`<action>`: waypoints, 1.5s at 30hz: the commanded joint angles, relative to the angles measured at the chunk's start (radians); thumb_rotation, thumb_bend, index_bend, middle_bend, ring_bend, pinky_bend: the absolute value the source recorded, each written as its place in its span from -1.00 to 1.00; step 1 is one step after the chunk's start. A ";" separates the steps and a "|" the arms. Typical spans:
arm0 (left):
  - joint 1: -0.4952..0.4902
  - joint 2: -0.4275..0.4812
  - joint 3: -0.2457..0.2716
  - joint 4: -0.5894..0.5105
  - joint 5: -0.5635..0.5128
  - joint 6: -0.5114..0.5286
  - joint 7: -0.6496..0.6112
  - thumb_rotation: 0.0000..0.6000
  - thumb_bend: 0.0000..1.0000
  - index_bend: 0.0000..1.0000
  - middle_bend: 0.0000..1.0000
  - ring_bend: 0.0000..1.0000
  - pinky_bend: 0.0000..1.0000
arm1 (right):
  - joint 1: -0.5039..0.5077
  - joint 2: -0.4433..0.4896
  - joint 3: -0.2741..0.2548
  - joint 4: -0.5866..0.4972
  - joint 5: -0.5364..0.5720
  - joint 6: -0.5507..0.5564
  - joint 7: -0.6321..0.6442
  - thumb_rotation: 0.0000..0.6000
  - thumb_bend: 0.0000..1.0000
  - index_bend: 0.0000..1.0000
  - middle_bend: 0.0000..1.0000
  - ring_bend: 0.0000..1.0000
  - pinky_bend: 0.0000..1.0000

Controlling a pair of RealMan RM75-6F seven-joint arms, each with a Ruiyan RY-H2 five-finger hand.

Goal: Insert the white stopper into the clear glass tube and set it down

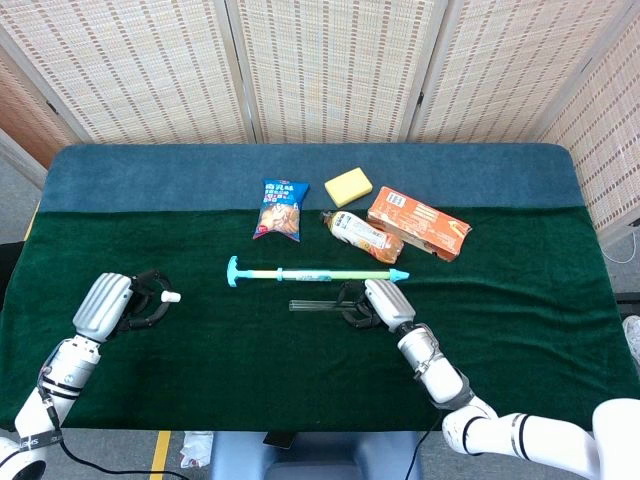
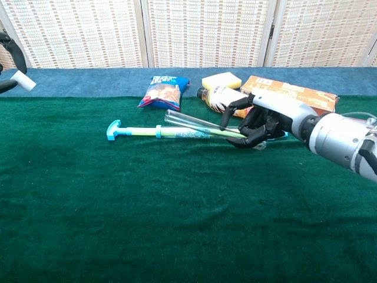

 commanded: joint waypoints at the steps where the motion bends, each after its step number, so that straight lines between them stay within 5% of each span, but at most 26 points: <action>1: -0.008 -0.009 -0.004 -0.027 0.021 0.016 -0.009 1.00 0.03 0.22 0.94 0.74 0.56 | -0.001 -0.038 0.025 -0.013 0.005 -0.011 0.060 1.00 -0.14 0.62 0.94 1.00 1.00; 19: -0.056 -0.111 -0.026 -0.060 0.038 0.034 0.032 1.00 0.05 0.24 0.94 0.75 0.56 | 0.042 -0.181 0.080 -0.008 0.054 0.000 0.064 1.00 -0.14 0.63 0.95 1.00 1.00; 45: -0.070 -0.156 -0.020 -0.057 0.029 0.043 0.035 1.00 0.06 0.26 0.94 0.74 0.56 | 0.058 -0.216 0.106 -0.005 0.061 -0.001 0.069 1.00 -0.14 0.65 0.95 1.00 1.00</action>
